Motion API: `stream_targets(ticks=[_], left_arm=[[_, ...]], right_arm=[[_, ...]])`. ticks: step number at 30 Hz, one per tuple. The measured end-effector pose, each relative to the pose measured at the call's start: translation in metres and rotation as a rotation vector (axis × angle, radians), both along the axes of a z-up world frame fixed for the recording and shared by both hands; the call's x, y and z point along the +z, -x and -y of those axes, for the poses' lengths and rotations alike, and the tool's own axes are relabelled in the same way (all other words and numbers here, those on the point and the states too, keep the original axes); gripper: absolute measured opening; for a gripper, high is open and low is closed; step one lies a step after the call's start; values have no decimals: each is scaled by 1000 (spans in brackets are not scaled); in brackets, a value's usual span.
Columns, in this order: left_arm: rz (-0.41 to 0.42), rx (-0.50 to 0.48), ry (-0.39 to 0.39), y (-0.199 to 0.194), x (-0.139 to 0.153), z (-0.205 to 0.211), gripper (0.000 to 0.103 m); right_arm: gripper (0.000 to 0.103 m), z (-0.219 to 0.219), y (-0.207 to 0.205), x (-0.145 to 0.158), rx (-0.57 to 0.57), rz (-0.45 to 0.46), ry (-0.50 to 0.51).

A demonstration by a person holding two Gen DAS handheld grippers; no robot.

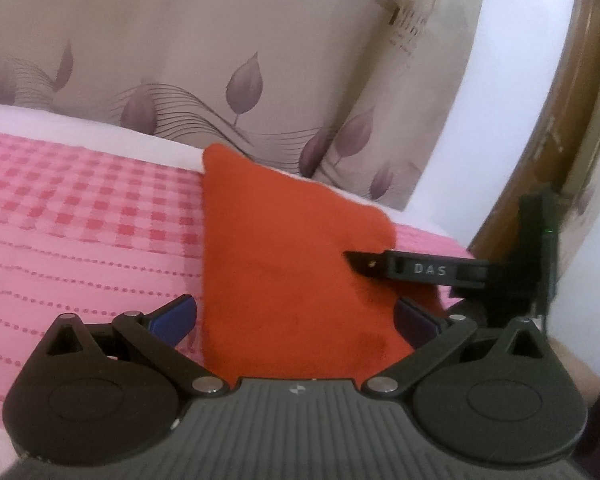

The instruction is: Fold small clothes

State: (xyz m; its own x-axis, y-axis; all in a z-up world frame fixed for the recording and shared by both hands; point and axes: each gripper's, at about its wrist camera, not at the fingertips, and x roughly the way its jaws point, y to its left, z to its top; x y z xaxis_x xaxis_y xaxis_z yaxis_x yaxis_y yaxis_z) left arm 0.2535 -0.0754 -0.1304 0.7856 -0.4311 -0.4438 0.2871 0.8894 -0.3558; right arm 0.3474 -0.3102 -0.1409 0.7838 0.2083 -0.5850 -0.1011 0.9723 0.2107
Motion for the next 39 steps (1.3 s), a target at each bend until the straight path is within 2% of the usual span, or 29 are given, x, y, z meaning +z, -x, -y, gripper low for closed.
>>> stream_targets(ticks=[13,19,21,24,27,39], left_arm=[[-20,26,-81,-3,-2,6,103],[-30,33,-81,-3,-3,6,103],[-32,35,-84,-4,-3,7,103],[-36,43,-82,-3,-3,6,103],[-40,53,-87,-4,-3,6,103],[-44,94,-152,-4,-3,13,103]], right_arm=[[103,3,3,3,-19,27,-6],[103,11,16,8,-45,72,-42],[103,16,22,9,-55,85,-85],[103,20,26,7,-56,58,-160],[103,17,33,6,-48,36,-185],[103,7,44,6,-55,-10,-173]])
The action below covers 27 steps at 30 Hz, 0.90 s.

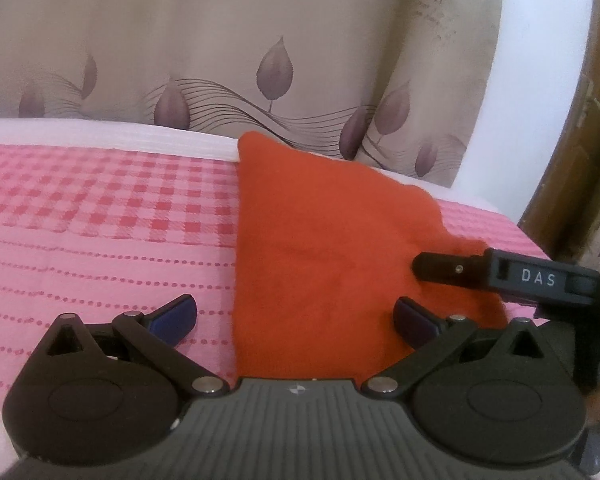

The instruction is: Fold small clothes

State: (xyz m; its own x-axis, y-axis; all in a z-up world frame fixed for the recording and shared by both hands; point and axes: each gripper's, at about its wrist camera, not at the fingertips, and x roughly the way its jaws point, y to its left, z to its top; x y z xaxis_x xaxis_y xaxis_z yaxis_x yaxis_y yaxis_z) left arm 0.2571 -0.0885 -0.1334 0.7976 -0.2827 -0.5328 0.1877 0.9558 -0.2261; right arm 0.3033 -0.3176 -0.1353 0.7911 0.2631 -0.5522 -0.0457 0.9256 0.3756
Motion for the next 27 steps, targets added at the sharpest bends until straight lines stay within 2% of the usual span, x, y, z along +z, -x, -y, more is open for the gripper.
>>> stream_targets(ticks=[8,10,16,21,27], left_arm=[[-2,65,-63,1,0,6,103],[-4,75,-77,1,0,7,103],[-16,82,-64,-1,0,4,103],[-19,71,-52,-3,1,2,103],[43,20,-164,-6,8,10,103]], right_arm=[[103,-14,-1,3,45,-38,115],[103,-15,-1,3,71,-38,118],[103,-8,3,1,73,-10,51],[103,10,6,-2,14,12,-65],[103,17,6,-3,9,23,-104]])
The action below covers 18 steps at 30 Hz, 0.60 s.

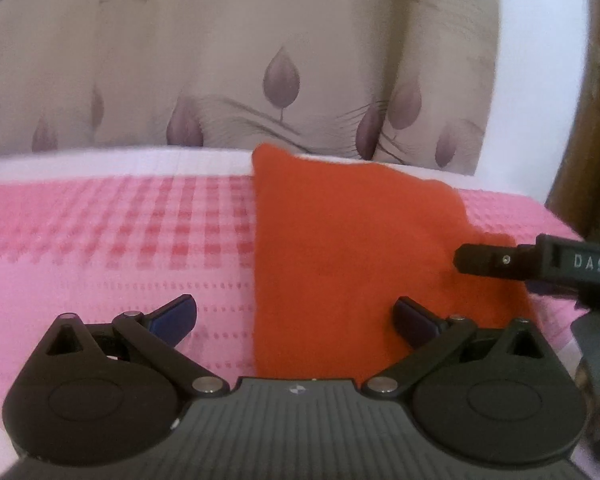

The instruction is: Fold small clothes

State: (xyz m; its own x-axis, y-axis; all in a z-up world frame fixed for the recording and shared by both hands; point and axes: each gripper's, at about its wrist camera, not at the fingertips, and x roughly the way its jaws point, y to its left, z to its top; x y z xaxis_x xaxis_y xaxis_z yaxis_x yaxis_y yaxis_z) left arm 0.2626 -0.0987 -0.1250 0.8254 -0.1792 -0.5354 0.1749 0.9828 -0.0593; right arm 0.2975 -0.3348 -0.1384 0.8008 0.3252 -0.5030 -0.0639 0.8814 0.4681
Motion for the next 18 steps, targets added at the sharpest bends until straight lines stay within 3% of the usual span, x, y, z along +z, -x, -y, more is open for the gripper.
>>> stream_targets(ticks=[3,18], left_arm=[[7,-37,-45,-5,1,2,103],[59,-133,-116,-33,4,5,103]], right_arm=[[103,1,0,-1,1,2,-11],[103,-4,0,0,-1,1,29]])
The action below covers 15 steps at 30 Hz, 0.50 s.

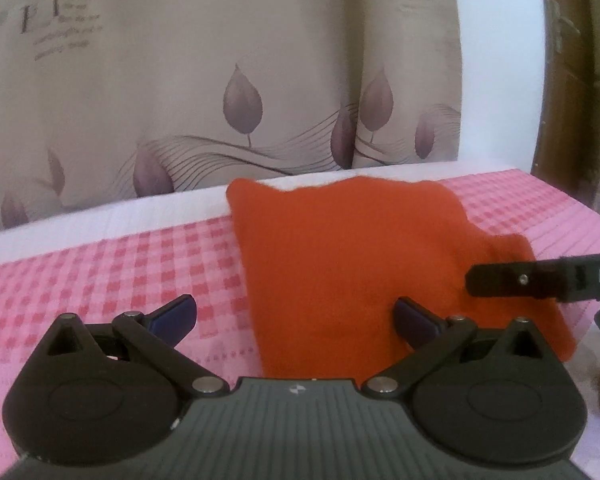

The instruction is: Fold small clothes

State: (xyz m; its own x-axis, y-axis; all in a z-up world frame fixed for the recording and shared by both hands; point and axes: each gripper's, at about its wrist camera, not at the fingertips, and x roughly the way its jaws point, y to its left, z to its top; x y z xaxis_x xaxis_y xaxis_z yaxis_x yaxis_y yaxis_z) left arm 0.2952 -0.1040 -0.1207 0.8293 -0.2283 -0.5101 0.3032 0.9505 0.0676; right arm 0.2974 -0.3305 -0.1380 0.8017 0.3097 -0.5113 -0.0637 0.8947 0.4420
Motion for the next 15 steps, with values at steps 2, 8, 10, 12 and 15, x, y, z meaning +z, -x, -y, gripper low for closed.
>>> stream_targets(ticks=[2,8,10,12,15], left_arm=[[1,-17,-2,-5,1,0,103],[-6,-55,8,-21,3,-3,103],[-8,-69,13,-25,4,-3,103],[-7,-82,10,-28,3,-3,103],[-23,-103,30,-35,1,-4,103]], right_arm=[[103,0,0,0,0,0,-4],[103,-1,-1,0,2,0,11],[103,0,-1,0,3,-1,15],[103,0,-1,0,3,-1,19],[103,-1,-2,0,5,-2,26]])
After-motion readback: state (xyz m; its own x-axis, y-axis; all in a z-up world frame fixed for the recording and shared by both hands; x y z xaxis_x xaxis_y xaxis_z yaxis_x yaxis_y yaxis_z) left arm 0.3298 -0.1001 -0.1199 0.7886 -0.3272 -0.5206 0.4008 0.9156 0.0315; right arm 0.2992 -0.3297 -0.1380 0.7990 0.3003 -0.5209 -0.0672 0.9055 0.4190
